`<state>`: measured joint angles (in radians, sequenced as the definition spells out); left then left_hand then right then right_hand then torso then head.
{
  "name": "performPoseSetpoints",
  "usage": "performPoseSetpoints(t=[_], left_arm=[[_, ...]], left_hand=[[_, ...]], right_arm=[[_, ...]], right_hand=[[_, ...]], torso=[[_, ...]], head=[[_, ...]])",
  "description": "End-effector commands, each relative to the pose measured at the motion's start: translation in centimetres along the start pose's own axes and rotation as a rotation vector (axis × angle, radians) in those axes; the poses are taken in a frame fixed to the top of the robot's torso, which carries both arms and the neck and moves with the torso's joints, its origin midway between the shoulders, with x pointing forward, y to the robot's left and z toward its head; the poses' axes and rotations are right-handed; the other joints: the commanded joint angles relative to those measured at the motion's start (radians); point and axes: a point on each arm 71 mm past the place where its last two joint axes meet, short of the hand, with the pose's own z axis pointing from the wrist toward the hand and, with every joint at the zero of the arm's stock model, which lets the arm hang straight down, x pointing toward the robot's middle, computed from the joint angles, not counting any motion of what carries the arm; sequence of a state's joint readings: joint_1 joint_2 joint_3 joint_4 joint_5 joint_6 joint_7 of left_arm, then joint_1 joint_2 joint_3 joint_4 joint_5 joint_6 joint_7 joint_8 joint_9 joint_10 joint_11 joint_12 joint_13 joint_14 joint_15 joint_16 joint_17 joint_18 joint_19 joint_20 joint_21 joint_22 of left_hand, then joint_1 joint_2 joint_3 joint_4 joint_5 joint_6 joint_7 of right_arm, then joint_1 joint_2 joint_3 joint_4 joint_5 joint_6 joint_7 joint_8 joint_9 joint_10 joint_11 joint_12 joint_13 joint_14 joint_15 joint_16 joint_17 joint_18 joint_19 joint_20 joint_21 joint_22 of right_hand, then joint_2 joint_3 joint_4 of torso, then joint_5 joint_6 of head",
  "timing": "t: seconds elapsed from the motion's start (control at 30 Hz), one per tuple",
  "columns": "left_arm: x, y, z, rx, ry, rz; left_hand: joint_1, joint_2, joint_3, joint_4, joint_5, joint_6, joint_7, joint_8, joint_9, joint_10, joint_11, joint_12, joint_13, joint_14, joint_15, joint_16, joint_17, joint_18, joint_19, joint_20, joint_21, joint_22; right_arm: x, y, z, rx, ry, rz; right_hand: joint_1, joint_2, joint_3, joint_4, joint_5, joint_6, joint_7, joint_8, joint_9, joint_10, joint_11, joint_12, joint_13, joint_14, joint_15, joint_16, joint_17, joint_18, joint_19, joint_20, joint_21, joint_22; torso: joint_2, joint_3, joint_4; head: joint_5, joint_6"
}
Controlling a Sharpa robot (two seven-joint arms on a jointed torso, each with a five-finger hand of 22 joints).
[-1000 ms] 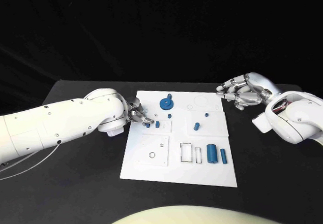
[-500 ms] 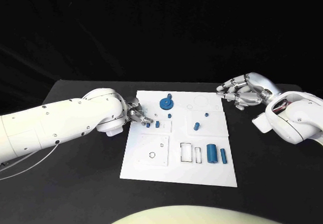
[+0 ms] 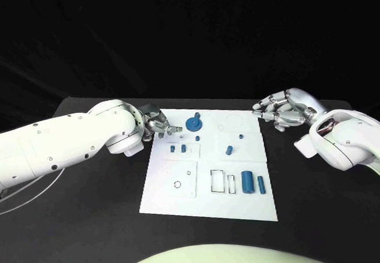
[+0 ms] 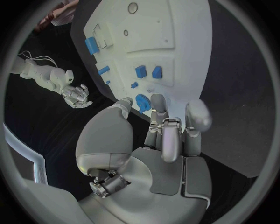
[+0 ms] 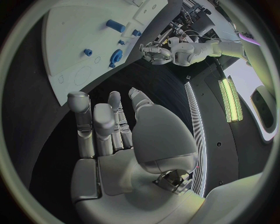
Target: Assemble the parts on the task board
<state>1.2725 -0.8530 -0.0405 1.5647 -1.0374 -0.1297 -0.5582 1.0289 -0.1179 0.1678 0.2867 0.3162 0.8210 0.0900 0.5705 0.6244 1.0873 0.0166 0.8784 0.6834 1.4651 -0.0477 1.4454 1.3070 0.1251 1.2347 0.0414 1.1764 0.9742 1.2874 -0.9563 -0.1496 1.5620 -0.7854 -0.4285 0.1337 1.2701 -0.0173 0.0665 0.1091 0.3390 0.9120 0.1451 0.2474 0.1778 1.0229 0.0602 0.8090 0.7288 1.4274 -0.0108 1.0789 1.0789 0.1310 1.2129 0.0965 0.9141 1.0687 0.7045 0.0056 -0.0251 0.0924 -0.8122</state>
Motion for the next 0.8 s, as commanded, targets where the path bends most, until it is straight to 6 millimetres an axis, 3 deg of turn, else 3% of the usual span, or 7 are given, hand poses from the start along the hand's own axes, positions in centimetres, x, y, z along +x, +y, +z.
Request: performPoseSetpoints(t=[0.03, 0.13, 0.2, 0.23, 0.43, 0.6, 0.8], left_arm=[[-0.8, -1.9, -0.3, 0.211, -0.096, -0.117], [-0.8, -3.5, -0.7, 0.355, -0.139, -0.096], [-0.6, -4.6, -0.9, 0.442, -0.168, -0.053], [-0.4, -4.9, -0.9, 0.471, -0.176, -0.035], [1.2, -6.5, -0.2, 0.589, -0.203, 0.128], [2.6, -7.1, 0.7, 0.636, -0.216, 0.257], [3.8, -7.3, 1.6, 0.637, -0.203, 0.373]], left_hand=[[0.108, 0.005, 0.008, -0.017, 0.002, -0.069, 0.036, -0.015, -0.021, -0.101, 0.035, -0.031, -0.023, -0.126, 0.033, -0.239, -0.169, 0.042, -0.146, 0.027, -0.182, -0.22], [0.303, 0.018, 0.112, -0.093, 0.019, -0.094, 0.049, -0.029, -0.049, -0.176, 0.043, -0.065, -0.049, -0.199, 0.041, -0.329, -0.265, 0.056, -0.204, 0.041, -0.256, -0.292], [0.35, -0.014, 0.177, -0.091, 0.015, -0.088, 0.068, -0.056, -0.087, -0.228, 0.066, -0.127, -0.098, -0.342, 0.063, -0.495, -0.43, 0.051, -0.247, 0.058, -0.301, -0.313], [0.351, -0.025, 0.186, -0.081, 0.012, -0.08, 0.071, -0.062, -0.1, -0.227, 0.067, -0.14, -0.113, -0.348, 0.069, -0.503, -0.441, 0.052, -0.251, 0.064, -0.31, -0.318], [0.399, -0.072, 0.211, -0.068, 0.003, -0.013, 0.067, -0.123, -0.202, -0.202, 0.071, -0.209, -0.215, -0.313, 0.073, -0.476, -0.452, 0.061, -0.224, 0.072, -0.331, -0.335], [0.466, -0.094, 0.24, -0.11, 0.005, 0.053, 0.046, -0.161, -0.273, -0.182, 0.061, -0.262, -0.294, -0.294, 0.056, -0.436, -0.446, 0.059, -0.215, 0.06, -0.311, -0.318], [0.477, -0.116, 0.253, -0.132, 0.005, 0.079, 0.035, -0.2, -0.318, -0.175, 0.06, -0.31, -0.352, -0.257, 0.055, -0.377, -0.414, 0.058, -0.222, 0.057, -0.273, -0.286]], right_arm=[[0.0, 0.0, 0.0, -0.008, -0.001, -0.007], [0.1, 0.0, 0.0, -0.009, -0.003, -0.006], [0.1, 0.0, 0.0, -0.009, -0.003, -0.006], [0.1, -0.1, 0.0, -0.009, -0.003, -0.005], [0.1, -0.1, 0.0, -0.01, -0.006, -0.004], [0.2, -0.1, 0.1, -0.011, -0.007, -0.003], [0.2, -0.1, 0.1, -0.011, -0.005, -0.002]], right_hand=[[-0.004, -0.005, -0.001, 0.003, 0.004, -0.008, 0.001, 0.003, -0.002, 0.001, 0.002, 0.004, -0.001, 0.003, 0.0, -0.005, -0.002, 0.013, 0.001, 0.001, -0.003, -0.001], [-0.004, -0.006, -0.002, 0.003, 0.003, -0.008, 0.001, 0.003, -0.002, 0.001, 0.002, 0.004, -0.002, 0.001, 0.0, -0.009, -0.006, 0.014, -0.002, 0.001, -0.009, -0.005], [-0.004, -0.006, -0.002, 0.003, 0.004, -0.009, 0.002, 0.003, -0.002, -0.001, 0.002, 0.003, -0.002, 0.0, 0.0, -0.012, -0.008, 0.015, -0.004, 0.001, -0.014, -0.009], [-0.004, -0.006, -0.002, 0.003, 0.004, -0.009, 0.002, 0.003, -0.002, -0.001, 0.002, 0.003, -0.002, 0.0, 0.0, -0.012, -0.008, 0.015, -0.005, 0.001, -0.015, -0.009], [-0.003, -0.006, -0.001, 0.003, 0.004, -0.009, 0.002, 0.003, -0.002, -0.001, 0.002, 0.003, -0.002, 0.0, 0.0, -0.013, -0.009, 0.015, -0.005, 0.001, -0.016, -0.01], [-0.003, -0.006, -0.001, 0.003, 0.004, -0.01, 0.002, 0.003, -0.002, -0.004, 0.003, 0.002, -0.003, -0.002, 0.0, -0.016, -0.011, 0.016, -0.009, 0.001, -0.022, -0.014], [-0.002, -0.007, -0.001, 0.003, 0.004, -0.01, 0.002, 0.003, -0.003, -0.005, 0.003, 0.002, -0.004, -0.003, 0.001, -0.017, -0.012, 0.016, -0.009, 0.001, -0.023, -0.014]], torso=[[0.001, -0.0001, -0.0005], [0.001, 0.0001, -0.0004], [0.002, -0.0008, 0.0007], [0.002, -0.0009, 0.0009], [-0.001, -0.0005, 0.0017], [0.0, 0.0, 0.0016], [0.001, -0.0007, 0.0015]], head=[[-0.006, 0.007], [-0.008, 0.013], [-0.012, 0.016], [-0.012, 0.018], [-0.014, 0.019], [-0.015, 0.023], [-0.015, 0.025]])
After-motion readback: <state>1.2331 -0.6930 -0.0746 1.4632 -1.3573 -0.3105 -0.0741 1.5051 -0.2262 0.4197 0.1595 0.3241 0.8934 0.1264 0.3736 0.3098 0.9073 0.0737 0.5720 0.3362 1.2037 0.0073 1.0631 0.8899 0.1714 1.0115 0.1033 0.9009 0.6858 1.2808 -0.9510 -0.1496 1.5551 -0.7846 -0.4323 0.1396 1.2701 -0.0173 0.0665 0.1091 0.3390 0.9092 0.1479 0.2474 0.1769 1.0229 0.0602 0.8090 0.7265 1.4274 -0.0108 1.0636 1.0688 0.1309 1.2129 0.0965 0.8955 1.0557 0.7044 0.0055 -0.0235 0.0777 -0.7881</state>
